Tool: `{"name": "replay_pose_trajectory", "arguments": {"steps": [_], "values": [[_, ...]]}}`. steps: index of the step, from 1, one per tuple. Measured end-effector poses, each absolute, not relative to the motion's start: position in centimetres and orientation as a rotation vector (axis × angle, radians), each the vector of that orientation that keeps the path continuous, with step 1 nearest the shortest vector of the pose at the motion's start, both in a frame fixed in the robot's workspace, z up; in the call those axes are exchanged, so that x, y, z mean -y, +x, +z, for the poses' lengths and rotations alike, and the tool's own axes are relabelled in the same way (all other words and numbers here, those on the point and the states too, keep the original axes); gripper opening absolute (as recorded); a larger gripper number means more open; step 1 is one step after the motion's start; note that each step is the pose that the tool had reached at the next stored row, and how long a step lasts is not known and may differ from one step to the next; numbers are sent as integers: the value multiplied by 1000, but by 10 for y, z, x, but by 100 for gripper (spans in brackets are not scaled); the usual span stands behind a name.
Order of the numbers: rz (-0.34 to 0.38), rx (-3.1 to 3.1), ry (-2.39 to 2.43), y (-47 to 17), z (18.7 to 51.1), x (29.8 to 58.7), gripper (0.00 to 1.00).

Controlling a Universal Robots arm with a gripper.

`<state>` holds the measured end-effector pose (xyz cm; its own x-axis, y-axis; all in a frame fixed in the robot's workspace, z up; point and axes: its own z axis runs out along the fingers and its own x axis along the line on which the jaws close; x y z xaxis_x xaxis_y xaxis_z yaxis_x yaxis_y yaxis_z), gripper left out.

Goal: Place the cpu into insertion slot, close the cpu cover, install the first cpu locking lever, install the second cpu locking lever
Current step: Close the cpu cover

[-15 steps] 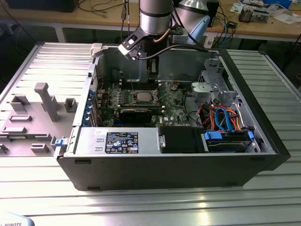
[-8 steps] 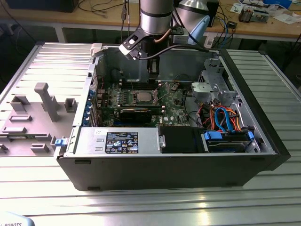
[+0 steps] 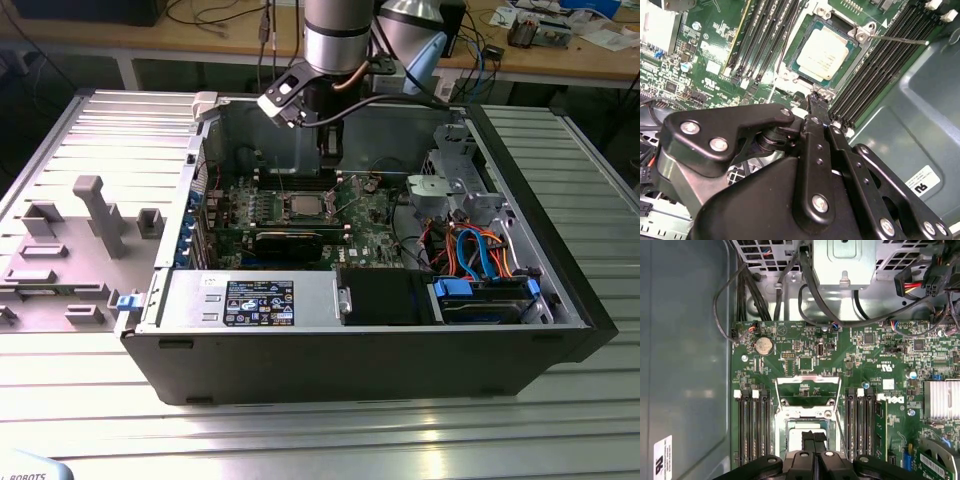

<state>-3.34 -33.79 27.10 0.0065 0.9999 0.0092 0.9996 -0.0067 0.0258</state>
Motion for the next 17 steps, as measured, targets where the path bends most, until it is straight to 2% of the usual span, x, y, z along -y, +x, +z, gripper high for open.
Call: {"name": "replay_pose_trajectory", "arguments": {"steps": [17], "values": [[39,-2206,2220,-24,271,338,11]]}}
